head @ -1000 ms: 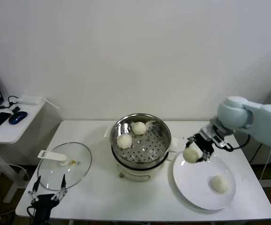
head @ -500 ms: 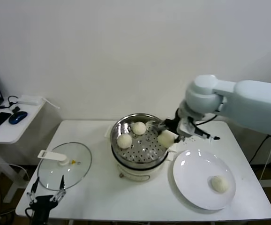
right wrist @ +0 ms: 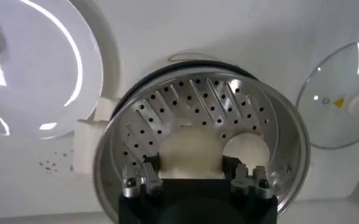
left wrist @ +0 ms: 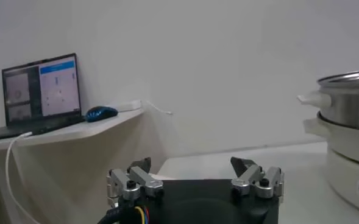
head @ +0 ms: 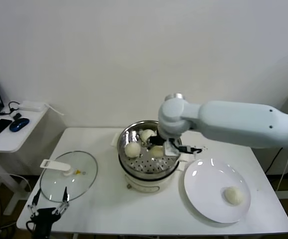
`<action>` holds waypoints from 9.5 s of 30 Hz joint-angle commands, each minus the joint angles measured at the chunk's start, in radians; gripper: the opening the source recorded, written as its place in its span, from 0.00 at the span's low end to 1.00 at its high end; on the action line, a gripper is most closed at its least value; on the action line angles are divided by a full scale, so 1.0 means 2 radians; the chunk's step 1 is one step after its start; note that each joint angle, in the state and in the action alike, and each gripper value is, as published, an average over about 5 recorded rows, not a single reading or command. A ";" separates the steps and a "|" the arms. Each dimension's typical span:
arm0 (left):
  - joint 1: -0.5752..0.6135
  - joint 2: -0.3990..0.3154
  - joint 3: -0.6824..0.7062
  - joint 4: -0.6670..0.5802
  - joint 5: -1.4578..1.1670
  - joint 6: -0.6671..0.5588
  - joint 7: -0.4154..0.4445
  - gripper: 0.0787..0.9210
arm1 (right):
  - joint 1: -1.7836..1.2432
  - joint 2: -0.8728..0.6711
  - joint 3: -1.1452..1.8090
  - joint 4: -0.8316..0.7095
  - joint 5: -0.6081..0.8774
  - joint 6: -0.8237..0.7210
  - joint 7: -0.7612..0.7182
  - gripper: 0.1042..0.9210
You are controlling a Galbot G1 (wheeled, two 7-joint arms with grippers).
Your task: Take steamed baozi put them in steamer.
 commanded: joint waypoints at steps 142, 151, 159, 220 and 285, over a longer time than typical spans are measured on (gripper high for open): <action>-0.027 0.006 0.014 0.017 0.006 -0.004 0.001 0.88 | -0.263 -0.284 0.077 -0.165 0.262 -0.297 0.037 0.73; -0.027 0.006 0.013 0.016 0.006 -0.005 0.001 0.88 | -0.225 -0.284 0.061 -0.156 0.278 -0.297 0.037 0.64; -0.031 0.005 0.015 0.014 0.005 -0.003 0.001 0.88 | -0.050 -0.270 -0.056 -0.125 0.364 -0.301 0.035 0.64; -0.053 0.001 0.032 0.010 0.023 0.009 -0.005 0.88 | 0.008 0.047 -0.128 -0.255 0.509 -0.335 0.073 0.62; -0.036 -0.008 0.032 -0.017 0.022 -0.041 0.016 0.88 | -0.636 -0.239 0.685 0.009 0.452 -0.207 0.358 0.88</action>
